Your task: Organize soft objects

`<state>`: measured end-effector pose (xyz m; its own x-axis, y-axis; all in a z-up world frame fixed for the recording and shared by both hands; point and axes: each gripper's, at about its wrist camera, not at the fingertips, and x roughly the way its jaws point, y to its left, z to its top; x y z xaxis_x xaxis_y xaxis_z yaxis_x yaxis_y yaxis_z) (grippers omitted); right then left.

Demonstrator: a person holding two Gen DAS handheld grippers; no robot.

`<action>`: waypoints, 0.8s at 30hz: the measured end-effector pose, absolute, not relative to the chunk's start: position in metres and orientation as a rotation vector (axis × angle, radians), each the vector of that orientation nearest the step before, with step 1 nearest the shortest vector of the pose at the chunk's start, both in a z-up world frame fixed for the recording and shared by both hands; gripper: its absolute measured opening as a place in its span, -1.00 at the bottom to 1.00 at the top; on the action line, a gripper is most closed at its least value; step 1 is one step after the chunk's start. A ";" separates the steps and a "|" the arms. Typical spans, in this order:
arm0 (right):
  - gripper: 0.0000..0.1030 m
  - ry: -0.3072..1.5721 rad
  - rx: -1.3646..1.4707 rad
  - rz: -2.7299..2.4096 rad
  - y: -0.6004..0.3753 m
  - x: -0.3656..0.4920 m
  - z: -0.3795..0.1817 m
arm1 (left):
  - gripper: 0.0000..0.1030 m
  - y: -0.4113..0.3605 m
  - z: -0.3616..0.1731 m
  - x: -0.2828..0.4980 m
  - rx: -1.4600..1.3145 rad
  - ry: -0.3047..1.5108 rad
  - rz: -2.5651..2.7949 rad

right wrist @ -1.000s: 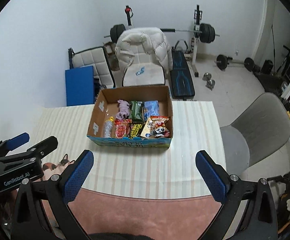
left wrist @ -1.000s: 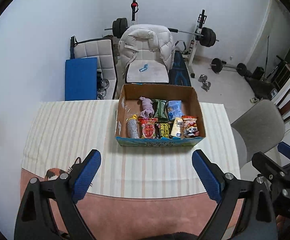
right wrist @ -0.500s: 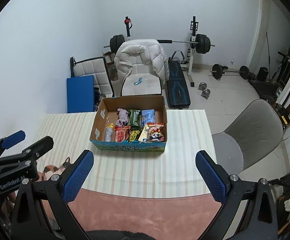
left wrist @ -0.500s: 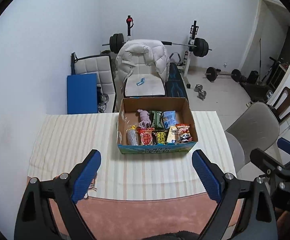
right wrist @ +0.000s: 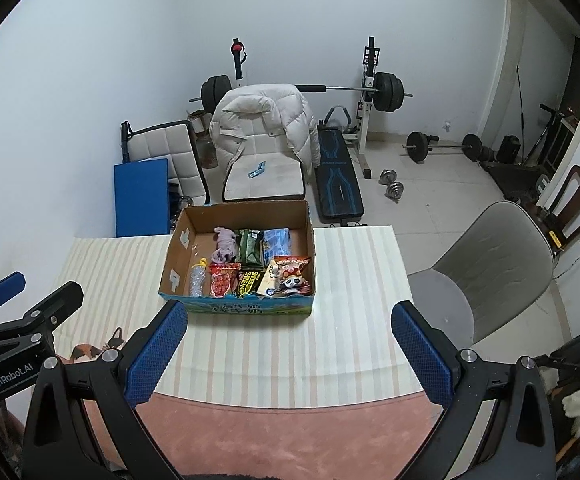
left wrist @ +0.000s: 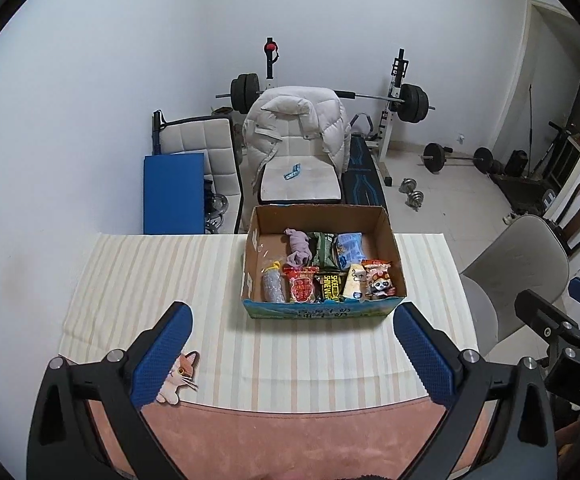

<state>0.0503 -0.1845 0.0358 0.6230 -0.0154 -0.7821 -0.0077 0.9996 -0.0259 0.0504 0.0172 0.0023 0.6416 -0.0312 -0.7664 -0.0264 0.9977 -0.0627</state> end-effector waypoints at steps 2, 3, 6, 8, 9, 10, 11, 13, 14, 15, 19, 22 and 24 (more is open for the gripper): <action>1.00 0.893 -0.035 -0.007 -0.184 0.051 0.037 | 1.00 0.017 0.002 0.050 -0.072 0.874 -0.002; 1.00 0.892 -0.037 -0.009 -0.184 0.051 0.038 | 1.00 0.017 0.003 0.049 -0.073 0.873 -0.002; 1.00 0.888 -0.039 -0.006 -0.185 0.052 0.040 | 1.00 0.018 0.003 0.049 -0.067 0.874 0.001; 1.00 0.889 -0.039 -0.006 -0.186 0.052 0.040 | 1.00 0.017 0.004 0.049 -0.063 0.875 0.003; 1.00 0.890 -0.039 -0.004 -0.186 0.052 0.041 | 1.00 0.018 0.004 0.049 -0.063 0.875 0.004; 1.00 0.890 -0.039 -0.004 -0.185 0.053 0.041 | 1.00 0.018 0.004 0.049 -0.064 0.875 0.003; 1.00 0.889 -0.041 -0.002 -0.185 0.053 0.041 | 1.00 0.018 0.005 0.049 -0.064 0.874 0.003; 1.00 0.889 -0.041 -0.005 -0.184 0.053 0.041 | 1.00 0.017 0.004 0.049 -0.059 0.872 0.004; 1.00 0.889 -0.040 -0.005 -0.184 0.052 0.041 | 1.00 0.018 0.005 0.050 -0.059 0.873 0.004; 1.00 0.891 -0.041 -0.005 -0.184 0.053 0.041 | 1.00 0.018 0.005 0.050 -0.060 0.873 0.003; 1.00 0.887 -0.040 -0.009 -0.183 0.052 0.041 | 1.00 0.018 0.005 0.050 -0.062 0.875 0.004; 1.00 0.880 -0.051 -0.003 -0.184 0.052 0.042 | 1.00 0.018 0.005 0.049 -0.061 0.871 0.004; 1.00 0.879 -0.054 0.001 -0.184 0.052 0.043 | 1.00 0.018 0.005 0.050 -0.062 0.870 0.004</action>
<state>0.0522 -0.1843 0.0432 0.6382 -0.0217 -0.7695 -0.0230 0.9986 -0.0472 0.0498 0.0176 0.0054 0.6452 -0.0214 -0.7637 -0.0288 0.9982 -0.0523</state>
